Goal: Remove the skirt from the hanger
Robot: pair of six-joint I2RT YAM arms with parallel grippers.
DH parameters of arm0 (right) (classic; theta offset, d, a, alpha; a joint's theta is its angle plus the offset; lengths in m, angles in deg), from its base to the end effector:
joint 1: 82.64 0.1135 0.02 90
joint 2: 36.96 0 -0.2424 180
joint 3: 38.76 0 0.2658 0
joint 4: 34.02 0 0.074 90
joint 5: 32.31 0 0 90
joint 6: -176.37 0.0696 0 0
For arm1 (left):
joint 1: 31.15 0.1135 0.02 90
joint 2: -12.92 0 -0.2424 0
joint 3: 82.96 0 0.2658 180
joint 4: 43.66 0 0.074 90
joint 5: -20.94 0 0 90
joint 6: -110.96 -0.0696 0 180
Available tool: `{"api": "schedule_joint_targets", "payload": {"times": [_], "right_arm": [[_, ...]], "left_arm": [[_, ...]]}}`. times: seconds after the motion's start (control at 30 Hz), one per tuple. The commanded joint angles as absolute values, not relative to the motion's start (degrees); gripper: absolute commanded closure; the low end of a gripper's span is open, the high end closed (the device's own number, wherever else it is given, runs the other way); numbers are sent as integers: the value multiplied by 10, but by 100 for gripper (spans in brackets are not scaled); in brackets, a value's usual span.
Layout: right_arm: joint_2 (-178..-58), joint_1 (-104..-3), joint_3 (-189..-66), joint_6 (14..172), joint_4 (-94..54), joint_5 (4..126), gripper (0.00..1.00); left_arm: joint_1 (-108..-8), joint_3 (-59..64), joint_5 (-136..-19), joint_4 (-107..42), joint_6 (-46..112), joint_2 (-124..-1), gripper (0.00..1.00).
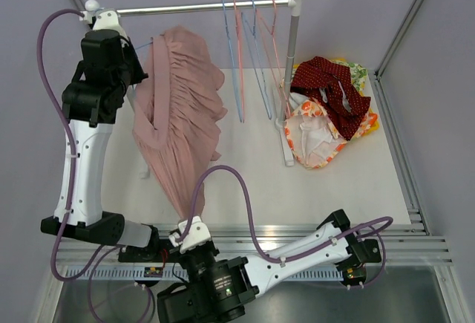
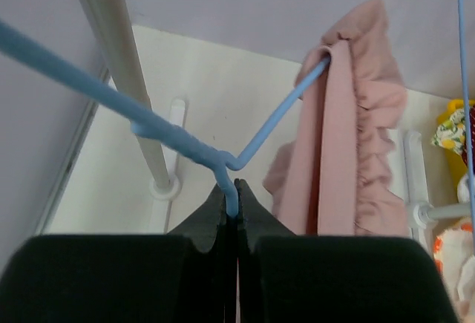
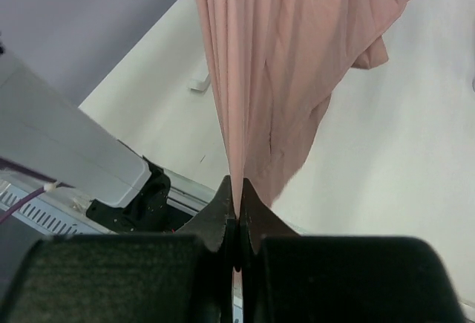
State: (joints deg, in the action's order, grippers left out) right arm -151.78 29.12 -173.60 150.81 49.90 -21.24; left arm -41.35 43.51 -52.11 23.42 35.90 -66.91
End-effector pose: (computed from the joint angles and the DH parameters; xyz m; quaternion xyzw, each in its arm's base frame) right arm -0.0885 0.4060 0.3461 -0.1704 0.7465 0.1537 0.6246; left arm 0.2904 -0.0316 0.4962 -0.1176 0.8082 -0.0046 0.5770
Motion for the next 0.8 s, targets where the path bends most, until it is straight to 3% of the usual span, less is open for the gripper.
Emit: {"api": "schedule_joint_targets", "payload": {"times": [0.0, 0.37, 0.53, 0.67, 0.77], "right_arm": [[-1540, 403, -1731, 1612, 721, -111, 100], [-1557, 406, -1710, 1656, 722, -116, 100], [-1523, 359, -1662, 1653, 701, -134, 100], [-1470, 298, -1597, 1524, 590, -139, 100], [-1424, 250, -1520, 1365, 401, -115, 100]], "left_arm": [[-391, 521, -388, -85, 348, -730, 100], [-380, 563, -408, -33, 395, -739, 100], [-384, 468, -487, 0, 488, -658, 100], [-387, 365, -515, 15, 555, -567, 100], [-389, 318, -528, 25, 598, -517, 100]]}}
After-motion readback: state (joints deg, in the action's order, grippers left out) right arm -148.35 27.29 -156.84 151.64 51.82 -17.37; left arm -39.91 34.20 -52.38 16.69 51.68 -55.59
